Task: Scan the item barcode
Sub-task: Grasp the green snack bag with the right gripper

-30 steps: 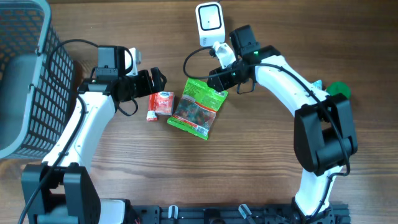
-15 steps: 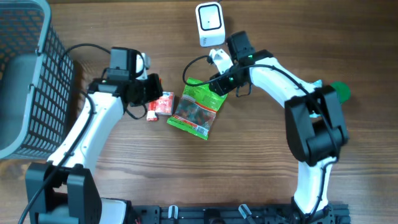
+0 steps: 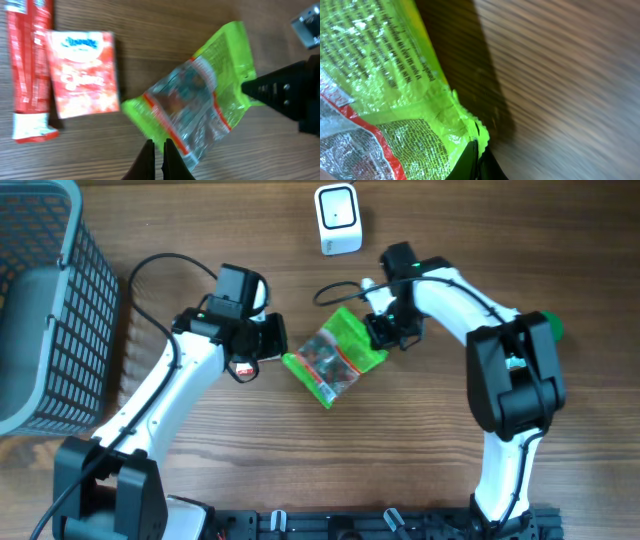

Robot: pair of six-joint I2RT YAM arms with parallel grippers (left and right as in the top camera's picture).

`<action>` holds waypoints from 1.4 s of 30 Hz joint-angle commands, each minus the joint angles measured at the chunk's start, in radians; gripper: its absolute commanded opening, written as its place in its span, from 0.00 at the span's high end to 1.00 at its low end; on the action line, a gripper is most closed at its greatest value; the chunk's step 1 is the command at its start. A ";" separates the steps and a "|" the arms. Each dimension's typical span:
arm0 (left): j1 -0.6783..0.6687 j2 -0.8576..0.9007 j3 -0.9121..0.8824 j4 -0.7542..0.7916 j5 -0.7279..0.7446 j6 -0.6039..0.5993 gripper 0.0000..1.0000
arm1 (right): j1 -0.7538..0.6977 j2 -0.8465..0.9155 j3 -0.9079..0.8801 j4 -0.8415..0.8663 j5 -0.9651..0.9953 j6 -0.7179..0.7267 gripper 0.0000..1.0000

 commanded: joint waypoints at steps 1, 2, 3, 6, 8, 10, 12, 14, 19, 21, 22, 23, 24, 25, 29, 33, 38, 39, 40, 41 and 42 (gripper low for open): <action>-0.051 0.001 0.001 -0.008 -0.015 -0.089 0.96 | -0.058 0.012 -0.021 -0.040 0.073 0.065 0.93; -0.063 0.007 0.001 -0.008 -0.015 -0.113 0.96 | -0.064 0.010 -0.021 -0.049 0.055 0.064 0.90; -0.074 0.016 0.001 -0.008 -0.015 -0.123 0.96 | -0.069 0.007 -0.021 -0.056 0.029 0.052 0.87; -0.107 0.050 0.001 0.002 -0.014 -0.141 0.96 | -0.071 -0.004 -0.021 -0.069 -0.016 0.021 0.72; -0.130 0.074 0.001 0.013 -0.014 -0.141 0.96 | -0.071 -0.016 -0.021 -0.078 -0.040 -0.001 0.65; -0.149 0.097 0.001 0.026 -0.014 -0.141 0.96 | -0.071 -0.029 -0.021 -0.076 -0.044 -0.010 0.61; -0.166 0.122 0.001 0.044 -0.025 -0.140 0.96 | -0.071 -0.046 -0.021 -0.067 -0.043 -0.035 0.57; -0.167 0.137 0.001 0.054 -0.039 -0.141 0.96 | -0.071 -0.056 -0.021 -0.059 -0.043 -0.048 0.55; -0.163 0.184 0.001 0.067 -0.049 -0.169 0.96 | -0.071 -0.060 -0.021 -0.021 -0.045 -0.068 0.50; -0.164 0.209 0.001 0.070 -0.044 -0.178 0.96 | -0.071 -0.060 -0.021 -0.004 -0.076 -0.088 0.49; -0.164 0.220 0.001 0.072 -0.044 -0.178 0.96 | -0.071 -0.060 -0.021 0.005 -0.097 -0.095 0.49; -0.164 0.228 0.001 0.075 -0.044 -0.178 0.96 | -0.071 -0.060 -0.021 0.013 -0.114 -0.104 0.48; -0.164 0.236 0.001 0.081 -0.044 -0.178 0.96 | -0.071 -0.060 -0.021 0.021 -0.119 -0.103 0.48; -0.164 0.241 0.001 0.086 -0.044 -0.178 0.96 | -0.071 -0.060 -0.021 0.034 -0.119 -0.103 0.48; -0.164 0.265 0.001 0.127 -0.044 -0.178 0.96 | -0.071 -0.060 -0.021 0.065 -0.138 -0.102 0.45; -0.164 0.266 0.001 0.144 -0.045 -0.197 0.96 | -0.069 -0.059 -0.021 0.055 -0.159 -0.103 0.43; -0.164 0.288 -0.007 0.174 -0.060 -0.214 0.96 | -0.069 -0.059 -0.021 0.041 -0.209 -0.114 0.26; -0.164 0.295 -0.008 0.174 -0.057 -0.222 0.96 | -0.069 -0.058 -0.021 0.034 -0.227 -0.131 0.24; -0.166 0.301 -0.008 0.174 -0.048 -0.222 0.96 | -0.069 -0.058 -0.024 0.032 -0.245 -0.144 0.23; -0.166 0.306 -0.009 0.174 -0.044 -0.222 0.96 | -0.069 -0.058 -0.029 0.033 -0.264 -0.158 0.22; -0.166 0.315 -0.009 0.175 -0.044 -0.222 0.96 | -0.069 -0.058 -0.037 0.039 -0.274 -0.159 0.22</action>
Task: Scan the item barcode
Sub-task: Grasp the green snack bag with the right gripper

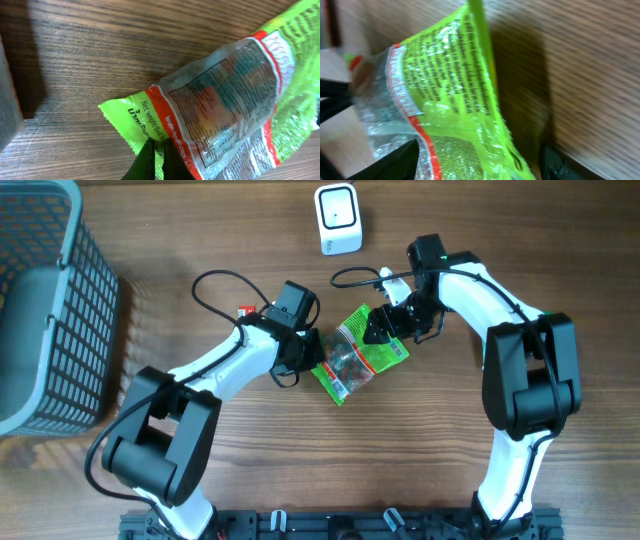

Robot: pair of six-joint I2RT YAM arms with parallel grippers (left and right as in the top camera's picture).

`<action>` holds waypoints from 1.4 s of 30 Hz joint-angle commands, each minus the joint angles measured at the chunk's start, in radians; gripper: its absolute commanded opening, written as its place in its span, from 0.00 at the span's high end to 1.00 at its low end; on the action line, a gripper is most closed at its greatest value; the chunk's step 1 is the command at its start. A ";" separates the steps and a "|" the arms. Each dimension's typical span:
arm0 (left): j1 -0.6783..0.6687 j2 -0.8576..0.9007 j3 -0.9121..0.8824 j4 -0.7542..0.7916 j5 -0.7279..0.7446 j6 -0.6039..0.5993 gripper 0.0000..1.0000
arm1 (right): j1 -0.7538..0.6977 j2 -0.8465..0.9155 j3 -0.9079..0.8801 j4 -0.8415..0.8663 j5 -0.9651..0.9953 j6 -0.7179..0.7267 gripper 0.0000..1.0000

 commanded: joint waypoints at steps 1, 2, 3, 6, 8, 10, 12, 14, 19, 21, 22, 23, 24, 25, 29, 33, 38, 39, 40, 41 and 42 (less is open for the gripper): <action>0.000 0.045 -0.009 0.005 -0.005 -0.028 0.96 | 0.003 -0.033 -0.034 0.009 -0.095 -0.048 0.22; 0.000 0.054 -0.009 0.008 -0.005 -0.028 0.96 | 0.003 -0.033 -0.046 0.023 -0.098 -0.048 0.22; 0.000 0.059 -0.009 0.010 -0.005 -0.028 0.96 | 0.003 -0.033 -0.065 0.042 -0.106 -0.048 0.22; 0.000 0.072 -0.009 0.010 -0.004 -0.028 0.96 | 0.003 -0.031 -0.097 0.077 -0.161 -0.069 0.22; 0.000 0.075 -0.009 0.011 -0.002 -0.028 0.96 | 0.003 -0.031 -0.115 0.097 -0.227 -0.073 0.23; 0.000 0.075 -0.009 0.015 -0.002 -0.028 0.96 | 0.003 -0.031 -0.137 0.124 -0.301 -0.069 0.24; 0.000 0.075 -0.009 0.022 -0.002 -0.028 0.96 | 0.003 -0.031 -0.163 0.153 -0.382 -0.060 0.28; 0.000 0.075 -0.009 0.024 -0.002 -0.028 0.96 | 0.003 -0.031 -0.203 0.206 -0.462 -0.016 0.31; 0.000 0.075 -0.009 0.025 -0.003 -0.028 0.96 | 0.014 -0.031 -0.265 0.265 -0.550 0.019 0.33; 0.000 0.075 -0.009 0.025 -0.003 -0.027 0.96 | 0.034 -0.031 -0.287 0.288 -0.549 0.039 0.33; 0.000 0.075 -0.009 0.025 -0.003 -0.028 0.96 | 0.046 -0.031 -0.296 0.304 -0.549 0.052 0.34; 0.000 0.075 -0.009 0.025 -0.002 -0.028 0.96 | 0.055 -0.031 -0.303 0.321 -0.549 0.068 0.34; 0.000 0.075 -0.009 0.025 -0.002 -0.028 0.96 | 0.068 -0.031 -0.309 0.340 -0.549 0.078 0.35; 0.000 0.075 -0.009 0.025 -0.002 -0.028 0.96 | 0.084 -0.031 -0.317 0.372 -0.549 0.108 0.36; 0.000 0.075 -0.009 0.025 -0.002 -0.027 0.96 | 0.135 -0.031 -0.320 0.452 -0.549 0.195 0.43; 0.000 0.075 -0.009 0.024 -0.003 -0.027 0.96 | 0.171 -0.031 -0.320 0.505 -0.549 0.230 0.49; 0.000 0.075 -0.009 0.024 -0.006 -0.024 0.96 | 0.176 -0.031 -0.320 0.501 -0.549 0.244 0.59; 0.000 0.075 -0.009 0.025 -0.006 -0.024 0.96 | 0.176 -0.031 -0.320 0.498 -0.549 0.244 0.61; 0.000 0.075 -0.009 0.025 -0.006 -0.024 0.96 | 0.176 -0.031 -0.320 0.495 -0.549 0.244 0.63; 0.000 0.075 -0.009 0.025 -0.006 -0.024 0.96 | 0.176 -0.031 -0.320 0.492 -0.549 0.244 0.67; 0.000 0.075 -0.009 0.026 -0.007 -0.024 0.96 | 0.176 -0.031 -0.320 0.489 -0.549 0.243 0.73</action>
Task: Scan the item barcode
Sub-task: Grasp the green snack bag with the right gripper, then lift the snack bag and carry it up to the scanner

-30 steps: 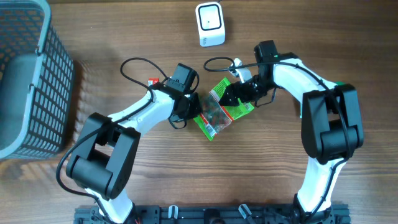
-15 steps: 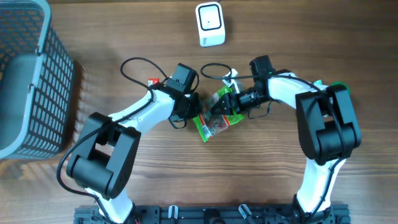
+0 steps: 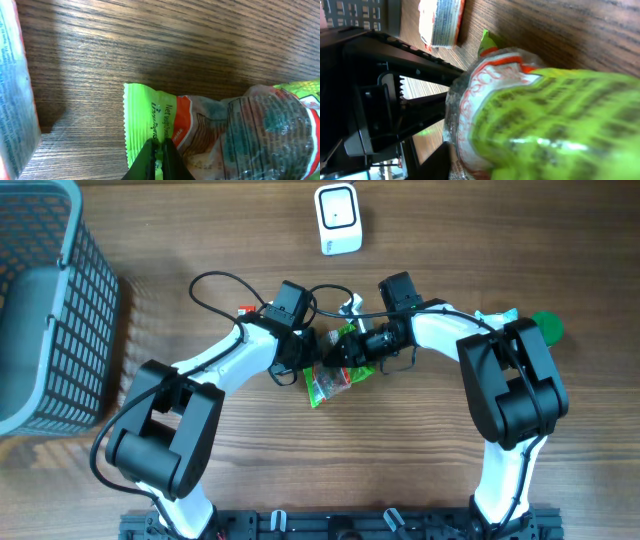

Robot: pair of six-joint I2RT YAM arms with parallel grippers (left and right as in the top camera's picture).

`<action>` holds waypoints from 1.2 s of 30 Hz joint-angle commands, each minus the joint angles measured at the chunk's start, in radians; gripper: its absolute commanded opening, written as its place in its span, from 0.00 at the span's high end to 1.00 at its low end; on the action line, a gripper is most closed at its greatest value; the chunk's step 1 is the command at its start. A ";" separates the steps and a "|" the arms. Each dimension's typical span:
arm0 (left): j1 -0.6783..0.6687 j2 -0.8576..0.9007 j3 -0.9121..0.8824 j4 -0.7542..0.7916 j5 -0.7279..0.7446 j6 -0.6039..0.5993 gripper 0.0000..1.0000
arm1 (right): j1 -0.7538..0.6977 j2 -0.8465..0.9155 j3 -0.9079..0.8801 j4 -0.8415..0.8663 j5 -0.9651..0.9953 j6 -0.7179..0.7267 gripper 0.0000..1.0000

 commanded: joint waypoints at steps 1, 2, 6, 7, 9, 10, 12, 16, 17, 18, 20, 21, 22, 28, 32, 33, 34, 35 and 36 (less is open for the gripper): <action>-0.014 0.044 -0.009 0.008 0.013 -0.009 0.96 | 0.044 -0.008 -0.008 -0.010 -0.062 0.006 0.79; -0.014 0.044 -0.009 0.008 0.013 -0.010 0.96 | 0.044 -0.008 -0.008 -0.014 -0.062 0.006 0.81; -0.014 0.044 -0.009 0.008 0.008 -0.009 0.96 | 0.044 -0.008 -0.008 -0.032 -0.061 -0.024 0.90; -0.014 0.044 -0.009 0.008 0.000 -0.009 0.96 | 0.044 -0.008 -0.008 -0.038 -0.057 -0.024 0.96; -0.013 0.041 -0.007 0.007 -0.022 -0.005 0.96 | 0.037 -0.009 -0.008 -0.051 -0.059 -0.023 0.96; -0.007 0.033 -0.003 0.002 -0.024 -0.001 0.96 | 0.029 -0.011 -0.008 -0.058 -0.058 -0.024 0.96; 0.010 0.006 0.011 -0.007 -0.027 0.025 0.96 | 0.007 -0.016 -0.008 -0.076 -0.059 -0.037 0.96; 0.059 -0.097 0.048 -0.035 -0.066 0.053 0.96 | -0.040 -0.076 -0.008 -0.158 -0.050 -0.181 0.96; 0.069 -0.123 0.053 -0.038 -0.069 0.060 0.96 | -0.048 -0.093 -0.008 -0.172 -0.036 -0.197 0.96; 0.082 -0.161 0.060 -0.038 -0.070 0.070 0.96 | -0.057 -0.120 -0.008 -0.189 -0.007 -0.212 0.96; 0.109 -0.235 0.068 -0.038 -0.078 0.073 0.96 | -0.069 -0.179 -0.008 -0.209 0.066 -0.211 0.96; 0.124 -0.271 0.069 -0.036 -0.081 0.073 0.96 | -0.070 -0.208 -0.008 -0.215 0.093 -0.211 0.96; 0.142 -0.306 0.069 -0.035 -0.081 0.073 0.96 | -0.070 -0.236 -0.008 -0.222 0.116 -0.211 0.96; 0.266 -0.439 0.069 -0.065 -0.117 0.122 0.96 | -0.070 -0.406 -0.003 -0.265 0.227 -0.261 0.96; 0.385 -0.462 0.069 -0.071 -0.169 0.167 0.96 | -0.070 -0.504 0.031 -0.325 0.360 -0.256 0.96; 0.414 -0.461 0.069 -0.071 -0.170 0.185 0.96 | -0.070 -0.526 0.039 -0.338 0.391 -0.256 0.95; 0.442 -0.460 0.068 -0.072 -0.170 0.209 0.95 | -0.070 -0.550 0.053 -0.356 0.429 -0.256 0.96; 0.468 -0.460 0.068 -0.072 -0.170 0.229 0.95 | -0.070 -0.563 0.061 -0.366 0.449 -0.256 0.96; 0.491 -0.460 0.068 -0.072 -0.170 0.232 0.94 | -0.070 -0.581 0.076 -0.383 0.470 -0.258 0.96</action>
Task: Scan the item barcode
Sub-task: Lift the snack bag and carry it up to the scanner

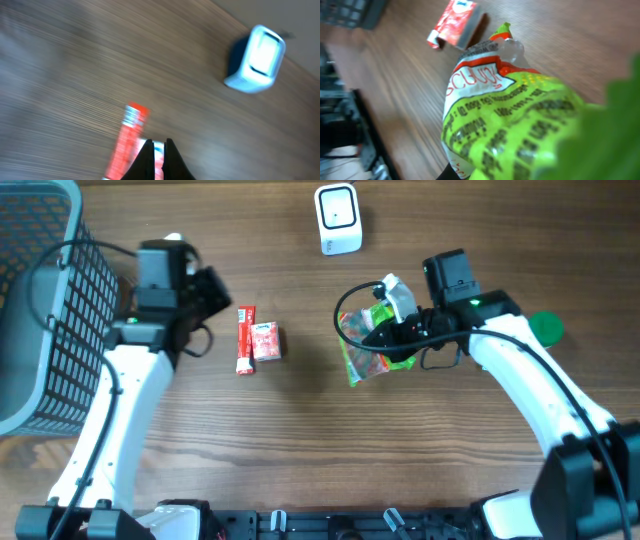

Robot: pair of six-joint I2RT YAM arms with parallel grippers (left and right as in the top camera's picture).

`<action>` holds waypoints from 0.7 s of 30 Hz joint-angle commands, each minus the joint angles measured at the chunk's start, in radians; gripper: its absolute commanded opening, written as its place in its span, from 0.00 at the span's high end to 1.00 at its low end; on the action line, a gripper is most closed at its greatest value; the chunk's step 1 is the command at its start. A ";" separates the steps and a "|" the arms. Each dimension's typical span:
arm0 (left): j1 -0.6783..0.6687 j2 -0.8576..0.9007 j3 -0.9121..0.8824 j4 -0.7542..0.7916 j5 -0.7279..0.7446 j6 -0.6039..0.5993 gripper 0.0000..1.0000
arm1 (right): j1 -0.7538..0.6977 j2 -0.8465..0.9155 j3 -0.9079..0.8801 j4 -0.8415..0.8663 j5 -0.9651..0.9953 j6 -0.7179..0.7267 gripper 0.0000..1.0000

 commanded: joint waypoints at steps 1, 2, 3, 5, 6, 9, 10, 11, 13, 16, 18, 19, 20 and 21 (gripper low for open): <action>0.097 -0.005 0.003 -0.001 -0.032 0.081 0.91 | 0.003 -0.087 0.077 -0.039 0.125 -0.044 0.96; 0.116 -0.005 0.003 -0.001 -0.032 0.081 0.87 | 0.003 -0.093 0.093 -0.064 0.124 -0.080 0.96; 0.131 -0.005 0.003 0.000 -0.032 0.081 0.84 | 0.003 -0.095 0.112 -0.090 0.130 -0.107 0.96; 0.152 -0.005 0.003 0.000 -0.032 0.081 0.70 | 0.003 -0.095 0.149 -0.126 0.161 -0.126 0.96; 0.158 -0.005 0.003 -0.002 -0.033 0.081 0.56 | 0.005 -0.095 0.163 -0.130 0.181 -0.126 0.96; 0.161 -0.005 0.003 -0.021 -0.032 0.081 0.00 | 0.013 -0.095 0.208 -0.143 0.214 -0.122 0.96; 0.161 -0.005 0.003 -0.033 -0.032 0.080 0.00 | 0.018 -0.095 0.224 -0.153 0.223 -0.125 0.96; 0.161 -0.005 0.003 -0.039 -0.032 0.081 0.00 | 0.023 -0.095 0.243 -0.166 0.237 -0.126 0.96; 0.161 -0.005 0.003 -0.040 -0.032 0.081 0.00 | 0.039 -0.095 0.291 -0.184 0.279 -0.130 0.96; 0.161 -0.005 0.003 -0.040 -0.032 0.081 0.00 | 0.075 -0.095 0.376 -0.218 0.319 -0.182 0.96; 0.161 -0.005 0.003 -0.040 -0.032 0.081 0.00 | 0.112 -0.094 0.446 -0.238 0.380 -0.220 0.96; 0.161 -0.005 0.003 -0.040 -0.032 0.081 0.00 | 0.133 -0.092 0.483 -0.248 0.418 -0.248 0.96; 0.161 -0.005 0.003 -0.040 -0.032 0.081 0.00 | 0.149 -0.090 0.511 -0.255 0.451 -0.269 0.96; 0.161 -0.005 0.003 -0.039 -0.032 0.081 0.00 | 0.176 -0.089 0.554 -0.261 0.510 -0.307 0.96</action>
